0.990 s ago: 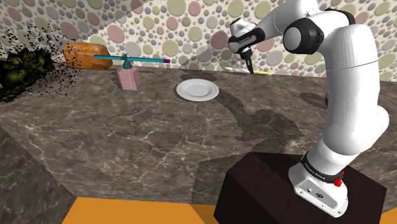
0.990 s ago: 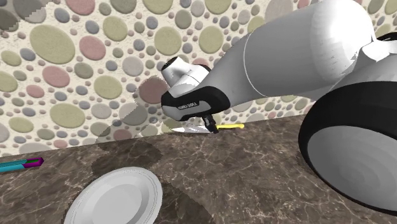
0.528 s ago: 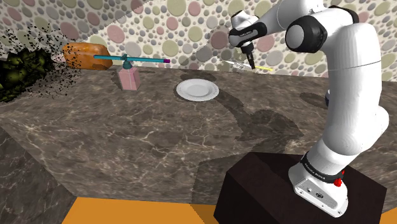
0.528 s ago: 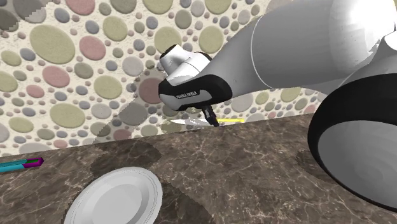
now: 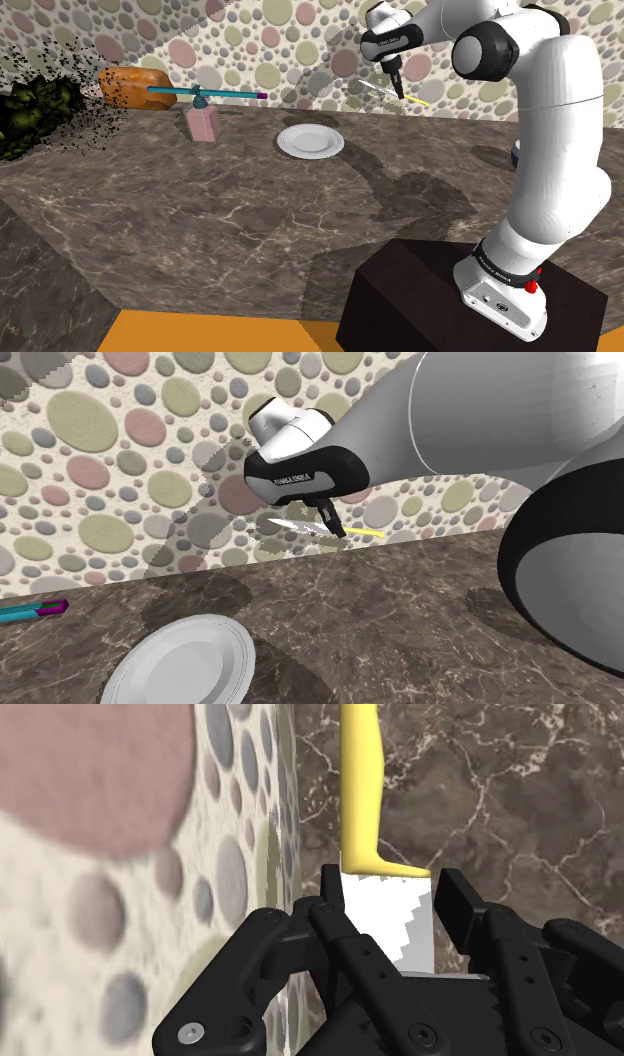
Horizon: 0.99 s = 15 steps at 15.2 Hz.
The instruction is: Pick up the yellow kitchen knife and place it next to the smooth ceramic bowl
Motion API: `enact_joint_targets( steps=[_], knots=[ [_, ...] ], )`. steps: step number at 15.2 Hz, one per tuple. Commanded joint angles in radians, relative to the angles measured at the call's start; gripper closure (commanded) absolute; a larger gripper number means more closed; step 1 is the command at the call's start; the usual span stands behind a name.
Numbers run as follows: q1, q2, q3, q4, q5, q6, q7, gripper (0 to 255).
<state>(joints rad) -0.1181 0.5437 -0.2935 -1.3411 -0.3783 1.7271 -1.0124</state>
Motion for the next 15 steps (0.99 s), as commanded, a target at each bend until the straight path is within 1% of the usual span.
enact_joint_targets(
  steps=[1,6,10,15],
  knots=[
    [0.001,-0.003,-0.001,0.021,0.001,-0.023,-0.010,255],
    [0.000,-0.007,-0.003,0.077,0.003,-0.077,-0.034,255],
    [0.008,-0.186,-0.022,-0.192,-0.047,0.020,-0.015,255],
    [0.003,-0.375,-0.048,-0.449,-0.115,0.102,-0.002,255]
  ],
)
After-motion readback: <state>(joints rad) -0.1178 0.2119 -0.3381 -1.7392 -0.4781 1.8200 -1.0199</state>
